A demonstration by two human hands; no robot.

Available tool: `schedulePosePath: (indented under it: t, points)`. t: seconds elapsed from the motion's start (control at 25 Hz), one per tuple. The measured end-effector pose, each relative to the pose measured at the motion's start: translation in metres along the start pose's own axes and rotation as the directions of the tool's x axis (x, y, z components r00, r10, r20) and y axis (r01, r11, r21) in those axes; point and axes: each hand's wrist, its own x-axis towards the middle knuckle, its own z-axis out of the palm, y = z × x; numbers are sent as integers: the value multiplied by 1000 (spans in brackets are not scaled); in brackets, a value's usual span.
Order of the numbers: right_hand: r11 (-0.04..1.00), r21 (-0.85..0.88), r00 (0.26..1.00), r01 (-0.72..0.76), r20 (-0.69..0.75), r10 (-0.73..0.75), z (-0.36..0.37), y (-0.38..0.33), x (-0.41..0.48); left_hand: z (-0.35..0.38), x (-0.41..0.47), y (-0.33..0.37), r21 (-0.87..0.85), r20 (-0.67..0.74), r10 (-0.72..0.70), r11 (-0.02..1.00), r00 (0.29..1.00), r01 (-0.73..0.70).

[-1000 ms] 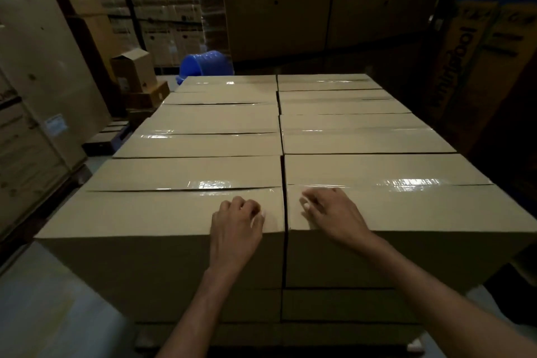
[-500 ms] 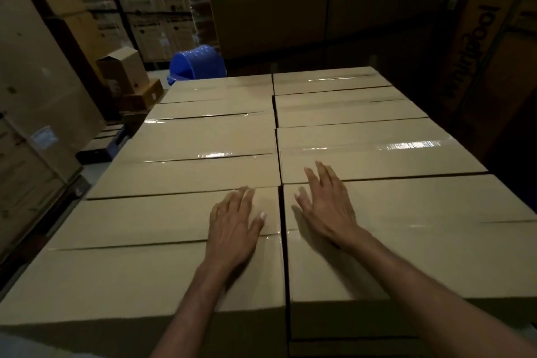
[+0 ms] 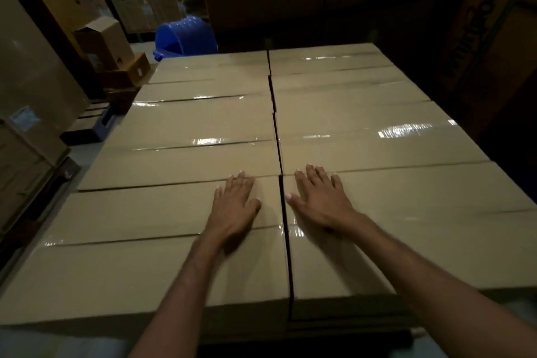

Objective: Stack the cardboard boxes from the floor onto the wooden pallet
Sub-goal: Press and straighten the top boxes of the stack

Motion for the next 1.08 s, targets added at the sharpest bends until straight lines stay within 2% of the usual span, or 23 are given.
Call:
schedulePosePath:
  t: [0.08,0.2,0.32,0.52,0.6,0.68,0.76,0.84,0.92,1.08]
  points:
    - [1000,-8,999,-23,-23,23,3,-1,-55,-8,-36,-5,-9,14,2,1000,1000,-2]
    - [989,-27,988,-148,-47,146,33,-7,-135,7,-105,-18,34,-41,60,998,997,-59]
    - [976,-103,975,-192,-130,178,50,-8,-139,22,-119,-19,53,-123,89,995,988,-83]
    - [979,-116,984,-166,-91,156,62,-9,-144,31,-118,-21,136,-164,115,986,980,-93]
    - [986,-66,987,-153,-57,149,53,-8,-141,27,-116,-18,157,-192,115,984,975,-85]
    - [988,-67,991,-136,-12,135,43,-8,-148,22,-128,-10,178,-269,128,981,955,-81]
    - [988,-95,992,-122,-44,119,43,-1,-164,20,-148,-5,118,-364,124,989,923,-87]
    - [981,-122,983,-154,-120,139,54,4,-177,27,-165,-3,89,-305,114,992,946,-91]
    - [977,-127,977,-171,-152,151,65,4,-179,42,-175,-4,188,-216,126,978,968,-85]
    - [981,-107,978,-160,-149,143,65,2,-169,50,-176,-7,260,-184,112,964,977,-61]
